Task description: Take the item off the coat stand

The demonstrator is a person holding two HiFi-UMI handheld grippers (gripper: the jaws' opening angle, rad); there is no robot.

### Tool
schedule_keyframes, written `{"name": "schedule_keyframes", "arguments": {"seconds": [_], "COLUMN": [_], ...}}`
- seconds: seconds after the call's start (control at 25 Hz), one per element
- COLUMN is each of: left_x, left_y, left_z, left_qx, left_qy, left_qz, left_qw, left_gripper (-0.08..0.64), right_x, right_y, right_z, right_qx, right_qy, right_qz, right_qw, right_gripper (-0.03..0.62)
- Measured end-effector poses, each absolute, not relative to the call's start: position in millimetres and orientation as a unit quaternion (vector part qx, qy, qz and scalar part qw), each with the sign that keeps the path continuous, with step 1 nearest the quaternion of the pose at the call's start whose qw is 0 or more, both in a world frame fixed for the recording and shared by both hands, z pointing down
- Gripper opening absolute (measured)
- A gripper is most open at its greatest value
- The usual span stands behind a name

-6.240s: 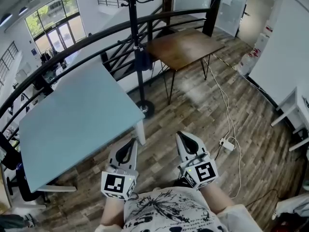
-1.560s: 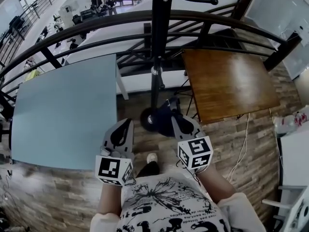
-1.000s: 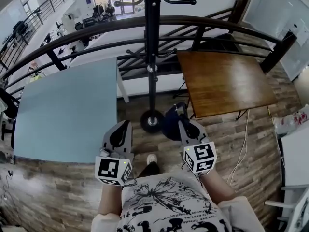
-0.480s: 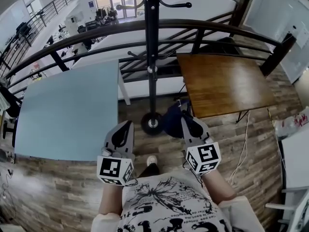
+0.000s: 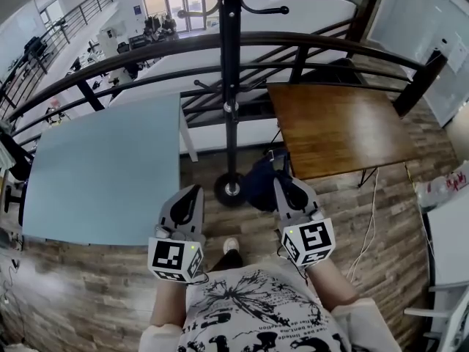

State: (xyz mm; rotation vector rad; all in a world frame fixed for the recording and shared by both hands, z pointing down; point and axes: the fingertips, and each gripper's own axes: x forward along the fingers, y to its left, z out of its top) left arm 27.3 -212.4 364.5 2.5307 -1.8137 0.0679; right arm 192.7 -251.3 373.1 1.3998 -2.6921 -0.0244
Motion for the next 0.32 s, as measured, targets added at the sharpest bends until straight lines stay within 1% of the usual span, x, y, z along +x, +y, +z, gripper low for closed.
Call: {"name": "schedule_keyframes", "arguments": {"seconds": [0.32], "left_x": [23.8], "left_y": [-211.5], "left_z": [370.8], "left_qx": [0.811], "left_qy": [-0.584], "left_qz": [0.024], "left_qw": [0.017], "left_gripper": [0.005], "right_x": [185.0], "right_y": [-250.1], "right_z": [377.7], "right_qx": [0.455], "right_qy": [-0.888], "right_qz": [-0.021], "right_qw": [0.057], "right_gripper": [0.005]}}
